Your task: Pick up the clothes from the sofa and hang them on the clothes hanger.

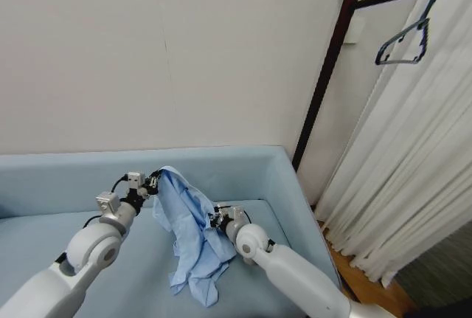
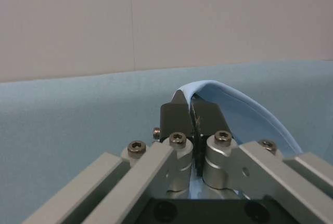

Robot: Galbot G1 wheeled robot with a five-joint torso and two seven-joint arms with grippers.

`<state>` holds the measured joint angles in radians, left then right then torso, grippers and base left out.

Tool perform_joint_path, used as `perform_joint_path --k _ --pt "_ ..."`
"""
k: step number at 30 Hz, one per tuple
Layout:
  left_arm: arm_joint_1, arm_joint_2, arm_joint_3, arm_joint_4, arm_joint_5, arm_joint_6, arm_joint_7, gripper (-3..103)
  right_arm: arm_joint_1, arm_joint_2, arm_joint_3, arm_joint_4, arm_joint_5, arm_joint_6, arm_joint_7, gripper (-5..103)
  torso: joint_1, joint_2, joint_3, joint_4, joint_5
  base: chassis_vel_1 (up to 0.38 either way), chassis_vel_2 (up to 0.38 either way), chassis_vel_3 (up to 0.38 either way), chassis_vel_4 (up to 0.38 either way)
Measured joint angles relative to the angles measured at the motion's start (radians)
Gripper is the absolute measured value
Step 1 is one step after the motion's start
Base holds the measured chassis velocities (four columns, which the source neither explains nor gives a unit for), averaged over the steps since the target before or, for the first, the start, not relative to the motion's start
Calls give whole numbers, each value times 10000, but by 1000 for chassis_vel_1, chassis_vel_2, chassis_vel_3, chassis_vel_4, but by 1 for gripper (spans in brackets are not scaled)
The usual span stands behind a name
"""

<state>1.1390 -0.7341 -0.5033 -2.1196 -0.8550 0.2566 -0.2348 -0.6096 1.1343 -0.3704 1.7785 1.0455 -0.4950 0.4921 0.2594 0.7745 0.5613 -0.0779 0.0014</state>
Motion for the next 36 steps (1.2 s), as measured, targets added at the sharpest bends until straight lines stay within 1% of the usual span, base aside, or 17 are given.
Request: perform_joint_path --k 6,10,11,15,16,20,22,23,25,27,28,30,32,33,36 --pt "97 -144 30 116 -9 -8 -74 0 150 -373 61 454 -105 0 69 1 0 2 0 1 0 0 0 0 0" --pt "213 -191 -147 -23 -235 -21 -220 0 252 -757 293 1025 -319 7 92 1 0 1 0 0 1 0 0 0 0" --pt "213 -191 -147 -23 -235 -21 -220 0 252 -757 293 1025 -319 7 92 1 0 1 0 0 1 0 0 0 0" --pt "382 -172 -453 -433 -396 -58 -339 0 476 -1300 603 1826 -400 -30 101 1 0 2 0 0 1 0 0 0 0" --pt "382 -172 -453 -433 -396 -58 -339 0 476 -1300 603 1826 -400 -30 101 1 0 2 0 0 1 0 0 0 0" --pt "517 -57 -727 -1137 -580 -69 -507 0 914 -1993 939 2537 -270 -126 95 1 0 1 0 1 2 0 0 0 0" --pt "505 104 -890 -1584 -657 -69 -617 0 1312 -2532 1116 2874 52 -204 51 1 0 1 0 1 3 0 0 0 0" --pt "505 104 -890 -1584 -657 -69 -617 0 1312 -2532 1116 2874 52 -204 51 1 0 1 0 1 3 0 0 0 0" --pt "399 350 -1026 -2048 -696 -70 -649 0 1980 -3392 1280 3231 619 -279 -164 1 0 1 0 1 3 0 0 0 0" --pt "285 611 -1198 -2448 -864 -50 -685 0 2793 -4171 1340 3474 1102 -344 -552 1 0 1 0 -2 2 0 0 0 0" --pt "285 611 -1198 -2448 -864 -50 -685 0 2793 -4171 1340 3474 1102 -344 -552 1 0 1 0 -2 2 0 0 0 0" --pt "152 913 -1451 -2897 -1209 65 -738 0 3683 -4904 1348 3714 1668 -371 -992 1 0 1 0 0 3 0 0 0 0" --pt "146 1185 -1938 -3323 -1662 203 -752 0 4583 -5473 1351 3929 2429 -404 -1282 1 0 1 0 -3 1 0 0 0 0" --pt "146 1185 -1938 -3323 -1662 203 -752 0 4583 -5473 1351 3929 2429 -404 -1282 1 0 1 0 -3 1 0 0 0 0" --pt "531 1580 -3153 -3825 -2500 296 -695 0 5784 -6015 1393 4148 3474 -487 -1564 1 0 1 0 4 2 0 0 0 0"
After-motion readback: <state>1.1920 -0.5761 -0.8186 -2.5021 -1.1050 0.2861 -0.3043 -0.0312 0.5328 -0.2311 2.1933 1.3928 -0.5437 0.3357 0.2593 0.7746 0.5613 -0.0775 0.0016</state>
